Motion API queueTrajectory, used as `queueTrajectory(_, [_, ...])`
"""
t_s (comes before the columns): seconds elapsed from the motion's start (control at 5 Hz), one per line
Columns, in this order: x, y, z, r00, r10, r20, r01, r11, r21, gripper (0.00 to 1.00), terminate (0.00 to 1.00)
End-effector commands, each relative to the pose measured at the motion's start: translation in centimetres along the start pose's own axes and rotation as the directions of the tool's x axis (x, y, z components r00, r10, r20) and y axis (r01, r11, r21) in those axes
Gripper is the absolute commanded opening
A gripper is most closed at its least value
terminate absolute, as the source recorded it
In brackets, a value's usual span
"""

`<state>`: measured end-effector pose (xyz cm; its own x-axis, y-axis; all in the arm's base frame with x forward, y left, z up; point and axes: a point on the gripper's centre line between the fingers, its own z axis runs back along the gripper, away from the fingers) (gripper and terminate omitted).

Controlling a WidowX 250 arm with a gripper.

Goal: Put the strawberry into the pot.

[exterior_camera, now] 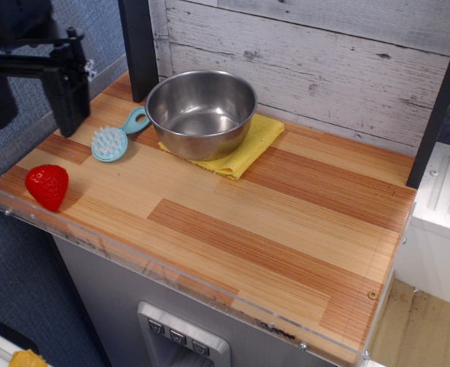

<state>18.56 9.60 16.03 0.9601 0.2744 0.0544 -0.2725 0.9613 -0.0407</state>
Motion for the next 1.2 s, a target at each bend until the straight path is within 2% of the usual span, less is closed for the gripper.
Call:
queueTrajectory(0.0, [2.4, 2.3, -0.9, 0.994, 0.111, 0.017, -0.111, 0.994, 0.001, 1.0, 0.0])
queueTrajectory(0.2, [3.3, 4.4, -2.0, 0.986, 0.163, 0.041, -0.162, 0.987, -0.021, 1.0, 0.0])
queueTrajectory(0.4, [3.6, 5.5, -2.8, 0.985, 0.165, 0.048, -0.166, 0.986, 0.012, 1.0, 0.0])
queueTrajectory(0.6, [1.3, 7.0, -3.4, 0.974, 0.21, 0.087, -0.214, 0.976, 0.046, 1.0, 0.0])
queueTrajectory(0.8, [-0.1, 7.6, -4.1, 0.948, 0.269, 0.169, -0.279, 0.96, 0.037, 1.0, 0.0])
queueTrajectory(1.0, [0.1, 7.1, -6.1, 0.925, 0.315, 0.211, -0.318, 0.948, -0.022, 1.0, 0.0])
